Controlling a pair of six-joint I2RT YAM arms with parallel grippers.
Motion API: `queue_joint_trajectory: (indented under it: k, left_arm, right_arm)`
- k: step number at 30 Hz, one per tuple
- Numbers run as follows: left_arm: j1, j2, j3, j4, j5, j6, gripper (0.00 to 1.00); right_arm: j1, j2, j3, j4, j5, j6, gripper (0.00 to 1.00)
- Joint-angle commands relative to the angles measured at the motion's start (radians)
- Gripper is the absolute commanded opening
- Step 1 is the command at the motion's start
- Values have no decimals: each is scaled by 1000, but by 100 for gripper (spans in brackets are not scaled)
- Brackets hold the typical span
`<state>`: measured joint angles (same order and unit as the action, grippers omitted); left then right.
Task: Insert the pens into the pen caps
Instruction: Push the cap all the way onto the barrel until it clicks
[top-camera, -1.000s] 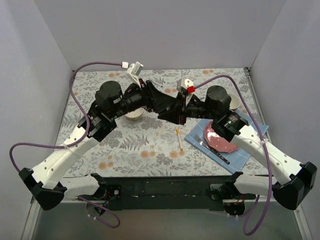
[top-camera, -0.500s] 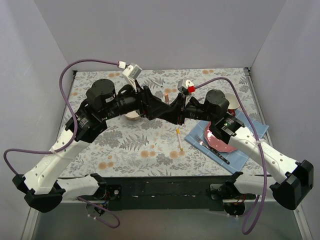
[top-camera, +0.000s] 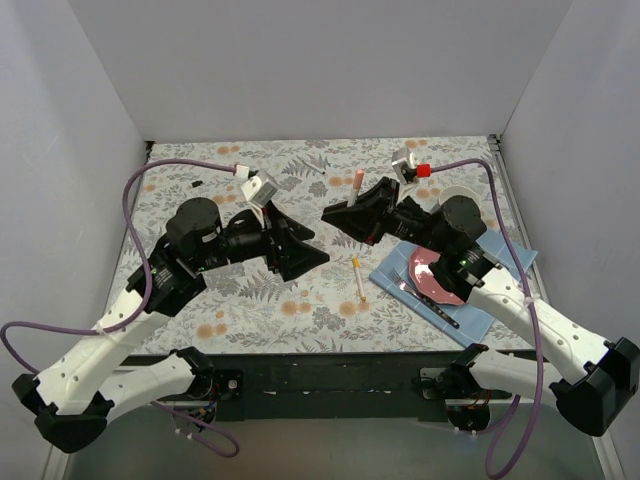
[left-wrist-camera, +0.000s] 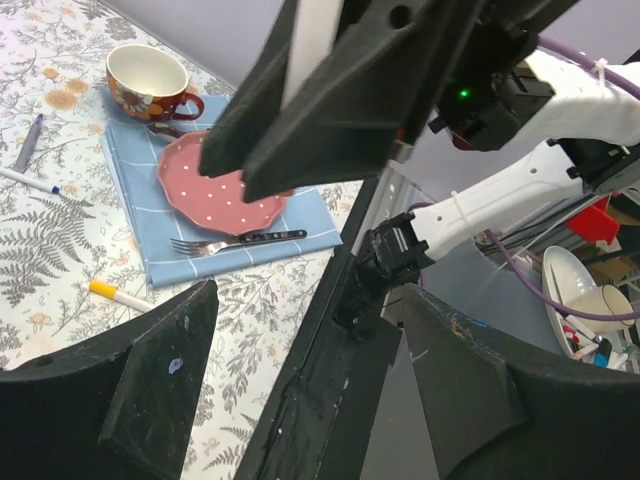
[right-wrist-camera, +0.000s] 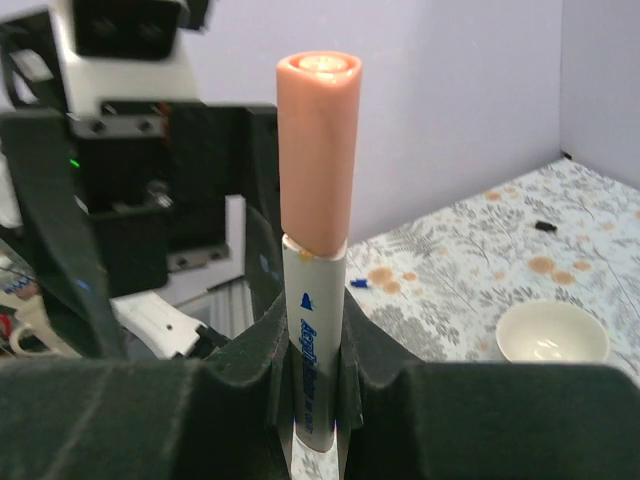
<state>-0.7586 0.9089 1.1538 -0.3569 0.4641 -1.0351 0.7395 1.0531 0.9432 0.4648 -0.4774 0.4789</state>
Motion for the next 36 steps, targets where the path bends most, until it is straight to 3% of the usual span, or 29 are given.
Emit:
queue_joint_trajectory:
  k: [1,11,21,32,36]
  left_arm:
    - [-2,39,-37,122,47,30,73]
    - [-4,100,-92,402,94,3,68]
    - [-4,176,-88,475,153,-36,55]
    - [-15,180,-158,582,192,-83,59]
    - [-16,188,-170,602,203,-85,47]
  right_arm:
    - [-5,-19,-37,222,3,116,1]
    - [0,-19,-98,342,-29,201,1]
    - [6,-7,-146,454,-33,271,1]
    - [14,-19,-190,514,20,310,1]
    - [14,-22,-189,517,33,311,1]
